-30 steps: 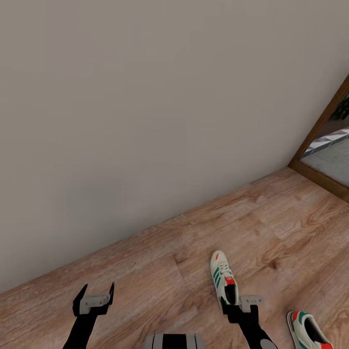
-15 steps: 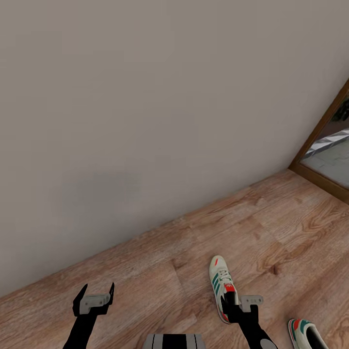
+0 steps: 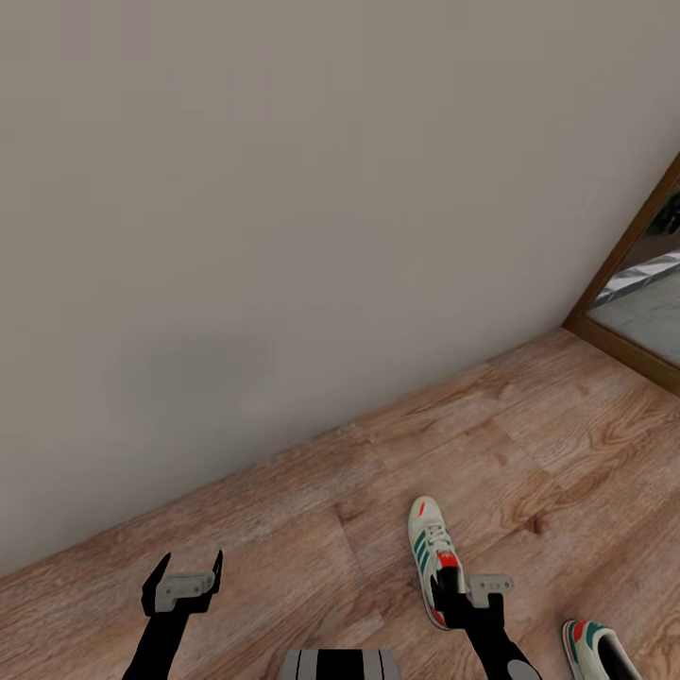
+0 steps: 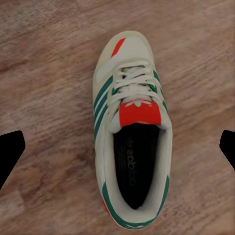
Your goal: Pick up the two gym shoes and the two sandals from the corridor floor and place them onto the hallstand (shoe rack) in the corridor, making sure they are on the rack and not on the floor. Arrange them so the two gym shoes are next to each other and the two sandals are next to each other.
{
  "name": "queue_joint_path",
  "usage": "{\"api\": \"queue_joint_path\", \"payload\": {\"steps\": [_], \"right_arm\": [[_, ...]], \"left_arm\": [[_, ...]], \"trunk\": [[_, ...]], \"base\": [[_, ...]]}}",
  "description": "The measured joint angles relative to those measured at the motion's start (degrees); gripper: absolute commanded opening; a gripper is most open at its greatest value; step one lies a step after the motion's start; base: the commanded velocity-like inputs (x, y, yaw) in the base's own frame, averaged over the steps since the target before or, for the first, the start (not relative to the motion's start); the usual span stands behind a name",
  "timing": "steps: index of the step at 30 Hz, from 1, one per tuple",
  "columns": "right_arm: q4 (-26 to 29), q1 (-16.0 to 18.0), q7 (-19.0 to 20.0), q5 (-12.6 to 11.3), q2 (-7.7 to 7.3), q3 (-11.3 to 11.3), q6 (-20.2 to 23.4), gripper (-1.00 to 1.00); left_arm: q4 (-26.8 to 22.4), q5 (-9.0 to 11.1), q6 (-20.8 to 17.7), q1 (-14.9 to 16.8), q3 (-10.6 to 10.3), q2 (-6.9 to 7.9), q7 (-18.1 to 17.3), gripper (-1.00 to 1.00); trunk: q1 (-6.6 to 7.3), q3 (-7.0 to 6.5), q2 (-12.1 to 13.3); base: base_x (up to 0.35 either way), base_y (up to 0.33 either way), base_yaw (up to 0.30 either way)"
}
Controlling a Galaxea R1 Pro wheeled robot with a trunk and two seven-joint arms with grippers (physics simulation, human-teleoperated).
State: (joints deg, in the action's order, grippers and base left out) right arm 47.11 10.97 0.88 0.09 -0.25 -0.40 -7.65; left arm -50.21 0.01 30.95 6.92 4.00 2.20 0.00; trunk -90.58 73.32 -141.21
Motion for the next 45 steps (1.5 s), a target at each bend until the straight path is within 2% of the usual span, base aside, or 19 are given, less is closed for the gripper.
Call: {"api": "queue_joint_path", "payload": {"steps": [5, 38, 45], "right_arm": [[0.1, 0.0, 0.0, 0.0, -0.02, -0.1, 0.0, 1.00], [0.1, 0.0, 0.0, -0.1, -0.07, -0.1, 0.0, 1.00], [0.1, 0.0, 0.0, -0.1, -0.03, -0.1, 0.0, 1.00]], "left_arm": [[0.0, 0.0, 0.0, 0.0, 0.0, 0.00, 0.0, 1.00], [0.0, 0.0, 0.1, 0.0, -0.1, 0.09, -0.1, 1.00], [0.0, 0.0, 0.1, 0.0, -0.1, 0.09, -0.1, 1.00]], "trunk": [[-1.10, 1.17, -2.0], [-1.95, 11.56, -2.5], [-1.95, 12.19, -2.5]], "base": [[0.000, 0.000, 0.000], [0.000, 0.000, -0.008], [0.000, 0.000, -0.140]]}}
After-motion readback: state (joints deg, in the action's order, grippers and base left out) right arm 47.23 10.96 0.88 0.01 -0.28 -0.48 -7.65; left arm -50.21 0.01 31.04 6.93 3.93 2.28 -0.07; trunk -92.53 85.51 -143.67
